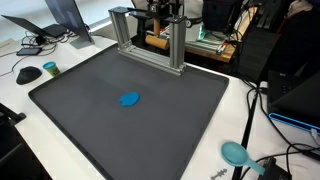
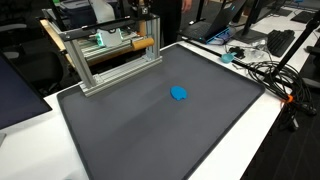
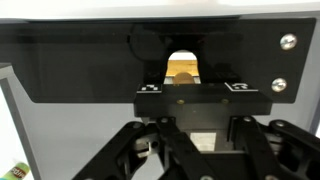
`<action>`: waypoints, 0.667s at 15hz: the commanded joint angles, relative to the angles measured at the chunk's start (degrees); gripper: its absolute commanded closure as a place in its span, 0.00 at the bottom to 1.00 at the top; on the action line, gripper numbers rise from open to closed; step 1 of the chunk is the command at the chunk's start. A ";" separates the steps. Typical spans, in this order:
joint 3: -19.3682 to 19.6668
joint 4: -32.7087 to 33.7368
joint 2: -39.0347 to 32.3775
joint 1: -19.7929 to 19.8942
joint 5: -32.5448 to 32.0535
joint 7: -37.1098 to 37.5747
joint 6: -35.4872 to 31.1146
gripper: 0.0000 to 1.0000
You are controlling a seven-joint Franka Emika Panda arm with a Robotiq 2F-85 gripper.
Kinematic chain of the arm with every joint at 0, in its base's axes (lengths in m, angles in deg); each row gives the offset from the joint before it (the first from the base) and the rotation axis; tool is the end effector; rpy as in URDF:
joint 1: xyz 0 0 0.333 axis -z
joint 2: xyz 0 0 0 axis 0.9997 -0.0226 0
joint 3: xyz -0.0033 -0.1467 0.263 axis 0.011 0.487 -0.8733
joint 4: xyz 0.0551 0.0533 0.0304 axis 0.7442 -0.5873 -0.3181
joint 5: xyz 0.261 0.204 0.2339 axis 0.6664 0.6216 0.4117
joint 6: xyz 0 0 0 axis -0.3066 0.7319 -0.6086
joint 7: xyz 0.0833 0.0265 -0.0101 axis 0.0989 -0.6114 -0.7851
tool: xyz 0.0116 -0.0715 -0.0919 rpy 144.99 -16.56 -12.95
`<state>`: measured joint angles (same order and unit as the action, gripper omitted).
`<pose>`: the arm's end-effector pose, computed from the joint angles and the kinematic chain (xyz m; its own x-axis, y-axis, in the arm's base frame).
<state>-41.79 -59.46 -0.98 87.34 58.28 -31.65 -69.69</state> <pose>0.4101 0.0128 0.4065 0.9987 -0.0372 0.0350 -0.0395 -0.9970 0.0669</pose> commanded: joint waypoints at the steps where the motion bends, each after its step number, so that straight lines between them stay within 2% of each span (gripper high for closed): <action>1: 0.10 -1.35 1.09 0.32 1.54 -0.90 0.46 0.78; 10: 2.01 -4.11 2.15 0.54 2.50 -4.05 -1.40 0.78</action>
<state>-40.50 -60.67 -0.77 87.39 59.50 -33.13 -70.00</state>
